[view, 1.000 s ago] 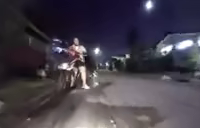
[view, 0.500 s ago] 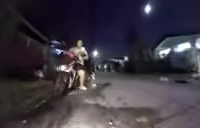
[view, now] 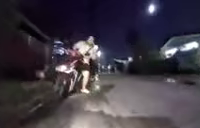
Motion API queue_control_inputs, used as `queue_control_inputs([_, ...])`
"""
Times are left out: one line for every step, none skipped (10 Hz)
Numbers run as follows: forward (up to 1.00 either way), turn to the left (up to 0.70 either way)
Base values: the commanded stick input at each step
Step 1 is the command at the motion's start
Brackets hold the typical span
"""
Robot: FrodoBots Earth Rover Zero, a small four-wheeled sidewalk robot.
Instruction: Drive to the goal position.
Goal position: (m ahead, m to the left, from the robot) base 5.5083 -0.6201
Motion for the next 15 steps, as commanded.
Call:
queue_control_inputs([0.85, -0.29])
queue_control_inputs([0.85, -0.23])
queue_control_inputs([0.85, -0.09])
queue_control_inputs([0.85, 0.04])
queue_control_inputs([0.85, 0.05])
queue_control_inputs([0.85, 0.05])
queue_control_inputs([0.85, 0.05])
queue_control_inputs([0.85, 0.05])
queue_control_inputs([0.85, 0.05])
queue_control_inputs([0.85, 0.05])
queue_control_inputs([0.85, 0.05])
queue_control_inputs([0.85, -0.02])
queue_control_inputs([0.85, -0.17])
queue_control_inputs([0.85, -0.29])
queue_control_inputs([0.85, -0.29])
